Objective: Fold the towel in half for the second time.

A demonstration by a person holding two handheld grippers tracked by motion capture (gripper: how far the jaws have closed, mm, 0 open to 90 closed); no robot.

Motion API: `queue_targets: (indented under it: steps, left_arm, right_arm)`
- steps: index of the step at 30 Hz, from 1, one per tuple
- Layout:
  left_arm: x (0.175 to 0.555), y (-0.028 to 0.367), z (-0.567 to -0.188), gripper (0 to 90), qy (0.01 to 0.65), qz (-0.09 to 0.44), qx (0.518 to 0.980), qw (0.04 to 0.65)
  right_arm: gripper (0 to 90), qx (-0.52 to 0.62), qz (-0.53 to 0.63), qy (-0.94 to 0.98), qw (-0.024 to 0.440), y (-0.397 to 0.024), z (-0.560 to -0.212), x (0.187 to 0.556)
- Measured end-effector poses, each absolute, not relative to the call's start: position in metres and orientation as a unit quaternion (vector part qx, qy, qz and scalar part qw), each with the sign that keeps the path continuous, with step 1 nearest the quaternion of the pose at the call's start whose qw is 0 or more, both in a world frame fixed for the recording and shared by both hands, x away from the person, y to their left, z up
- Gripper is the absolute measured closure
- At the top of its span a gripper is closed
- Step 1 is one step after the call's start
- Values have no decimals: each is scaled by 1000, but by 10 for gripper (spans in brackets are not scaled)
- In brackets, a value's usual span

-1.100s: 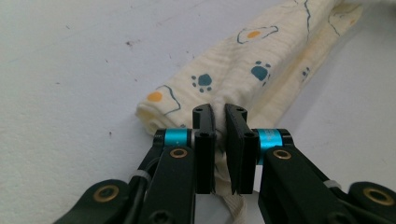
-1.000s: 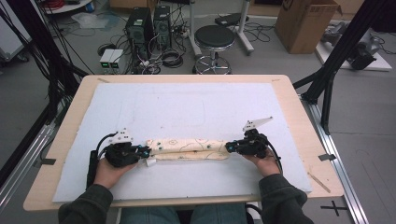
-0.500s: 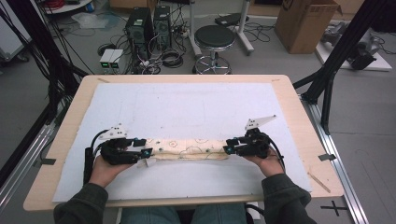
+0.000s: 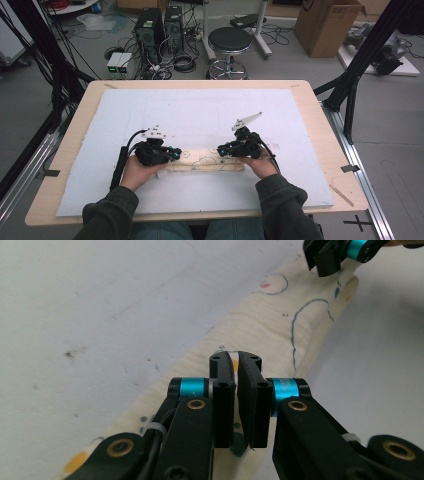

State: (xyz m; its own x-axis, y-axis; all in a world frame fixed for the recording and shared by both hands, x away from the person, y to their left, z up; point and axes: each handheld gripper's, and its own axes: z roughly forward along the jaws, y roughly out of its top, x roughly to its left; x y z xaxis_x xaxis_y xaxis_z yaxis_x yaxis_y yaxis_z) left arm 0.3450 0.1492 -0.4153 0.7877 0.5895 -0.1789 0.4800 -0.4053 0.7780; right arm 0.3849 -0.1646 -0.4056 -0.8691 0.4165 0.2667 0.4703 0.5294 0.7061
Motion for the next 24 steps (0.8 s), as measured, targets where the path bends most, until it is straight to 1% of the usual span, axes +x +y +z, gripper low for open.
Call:
queue_targets:
  steps: [3, 10, 14, 19, 20, 22, 24]
  left_arm:
    - [343, 144, -418, 854, 303, 63, 851, 424]
    - [336, 141, -428, 854, 300, 68, 868, 391]
    - [332, 146, -432, 854, 302, 64, 868, 390]
    - [329, 149, -433, 847, 301, 64, 867, 393]
    - [328, 148, -432, 835, 298, 71, 866, 396]
    - [327, 151, -429, 796, 296, 75, 861, 406]
    - [328, 158, -425, 784, 305, 77, 852, 418]
  right_arm:
    - [803, -241, -396, -885, 32, -153, -411, 384]
    - [813, -228, -367, -901, 33, -146, -418, 377]
    - [813, -224, -352, -908, 32, -148, -427, 371]
    - [815, -225, -370, -901, 24, -155, -433, 363]
    - [813, -224, -371, -901, 22, -156, -433, 363]
    - [780, -221, -374, -901, 14, -156, -431, 361]
    - [762, -212, -388, -897, 8, -159, -426, 361]
